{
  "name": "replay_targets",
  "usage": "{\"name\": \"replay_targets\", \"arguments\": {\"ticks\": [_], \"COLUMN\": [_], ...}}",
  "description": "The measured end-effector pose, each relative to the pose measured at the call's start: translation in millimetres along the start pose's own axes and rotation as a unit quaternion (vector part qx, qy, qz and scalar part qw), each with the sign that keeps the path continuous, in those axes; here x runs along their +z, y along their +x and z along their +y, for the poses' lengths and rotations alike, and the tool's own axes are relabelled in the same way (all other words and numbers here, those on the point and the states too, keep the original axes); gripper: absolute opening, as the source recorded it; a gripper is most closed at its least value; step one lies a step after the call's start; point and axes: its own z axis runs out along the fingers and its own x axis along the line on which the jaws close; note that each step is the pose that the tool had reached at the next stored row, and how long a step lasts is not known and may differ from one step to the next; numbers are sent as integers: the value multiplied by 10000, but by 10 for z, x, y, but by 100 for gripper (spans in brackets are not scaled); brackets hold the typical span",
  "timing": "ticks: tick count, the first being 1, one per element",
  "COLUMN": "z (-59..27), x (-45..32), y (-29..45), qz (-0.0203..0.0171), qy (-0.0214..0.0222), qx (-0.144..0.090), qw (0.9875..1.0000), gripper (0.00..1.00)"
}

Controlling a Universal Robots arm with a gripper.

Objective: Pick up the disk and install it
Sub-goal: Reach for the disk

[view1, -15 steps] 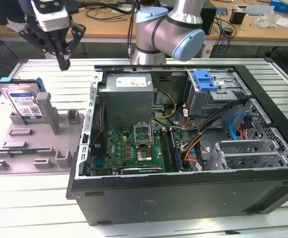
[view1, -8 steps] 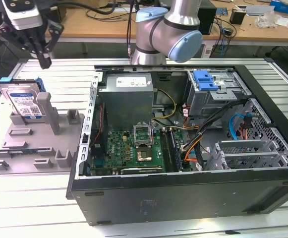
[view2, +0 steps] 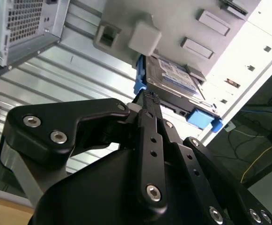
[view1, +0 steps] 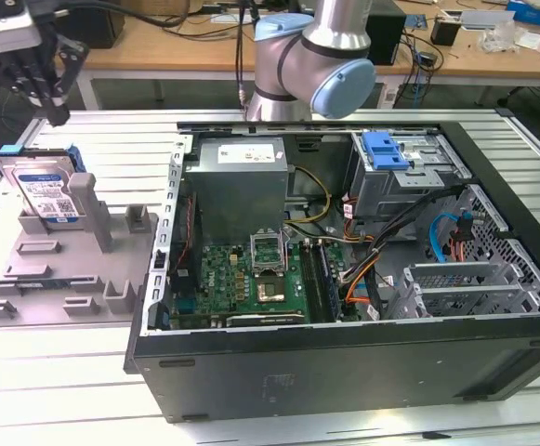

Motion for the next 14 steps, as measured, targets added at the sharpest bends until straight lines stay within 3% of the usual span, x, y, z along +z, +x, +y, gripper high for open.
{"name": "replay_targets", "arguments": {"ticks": [4,7,14], "z": [40,89,159], "x": [6,12,17], "y": [167,360,628], "qz": [0,-1,-1], "qy": [0,0,0], "qx": [2,4,8], "qw": [10000,10000,10000], "gripper": [11,11,11]}}
